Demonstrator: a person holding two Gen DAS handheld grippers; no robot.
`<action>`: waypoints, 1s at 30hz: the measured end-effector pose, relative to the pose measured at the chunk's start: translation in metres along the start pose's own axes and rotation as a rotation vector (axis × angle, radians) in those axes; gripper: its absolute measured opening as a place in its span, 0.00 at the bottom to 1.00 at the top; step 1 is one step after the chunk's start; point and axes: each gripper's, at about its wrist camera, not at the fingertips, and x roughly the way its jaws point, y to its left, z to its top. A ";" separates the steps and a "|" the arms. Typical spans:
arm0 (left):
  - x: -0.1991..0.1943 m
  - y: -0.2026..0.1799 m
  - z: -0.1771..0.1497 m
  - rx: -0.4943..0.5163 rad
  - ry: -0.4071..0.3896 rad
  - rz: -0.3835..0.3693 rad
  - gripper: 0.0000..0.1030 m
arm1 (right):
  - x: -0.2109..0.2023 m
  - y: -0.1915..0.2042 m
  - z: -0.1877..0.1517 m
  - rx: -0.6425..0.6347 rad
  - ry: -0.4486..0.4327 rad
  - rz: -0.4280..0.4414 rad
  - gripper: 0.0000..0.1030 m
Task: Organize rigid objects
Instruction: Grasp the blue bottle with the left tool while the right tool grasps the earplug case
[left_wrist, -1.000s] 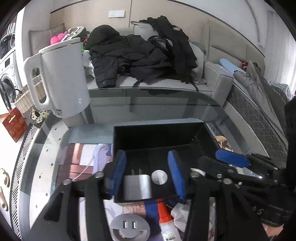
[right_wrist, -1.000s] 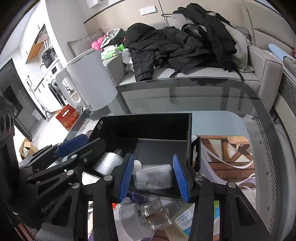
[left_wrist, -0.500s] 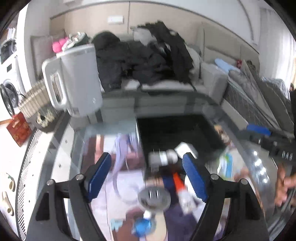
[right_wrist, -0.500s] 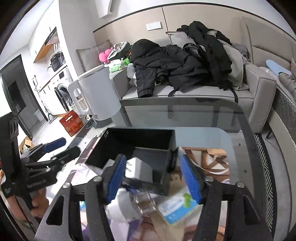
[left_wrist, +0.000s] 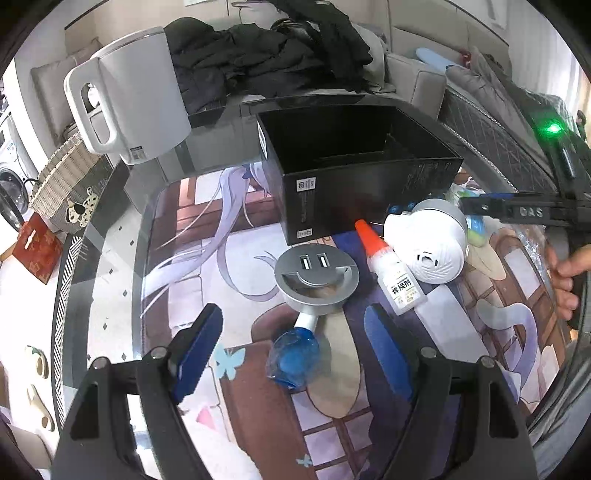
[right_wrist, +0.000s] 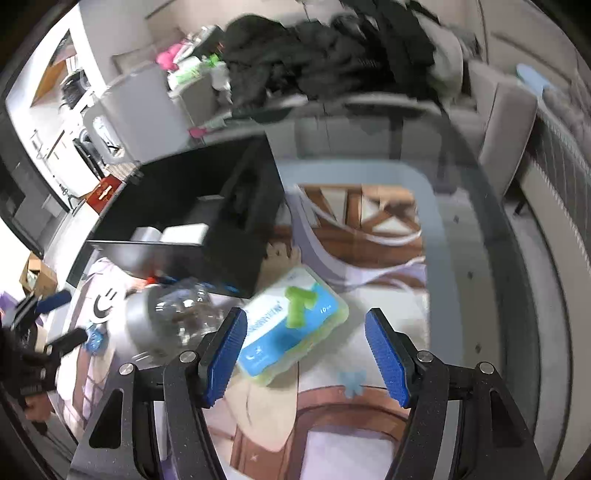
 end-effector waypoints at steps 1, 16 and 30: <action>0.000 -0.001 0.000 0.002 0.004 -0.004 0.77 | 0.006 0.000 0.001 0.006 0.005 0.004 0.66; 0.001 0.004 -0.015 0.026 0.039 0.012 0.77 | 0.011 0.021 -0.021 -0.160 0.026 -0.127 0.77; 0.006 -0.020 -0.025 0.080 0.115 -0.038 0.30 | -0.023 0.048 -0.073 -0.250 0.077 0.004 0.68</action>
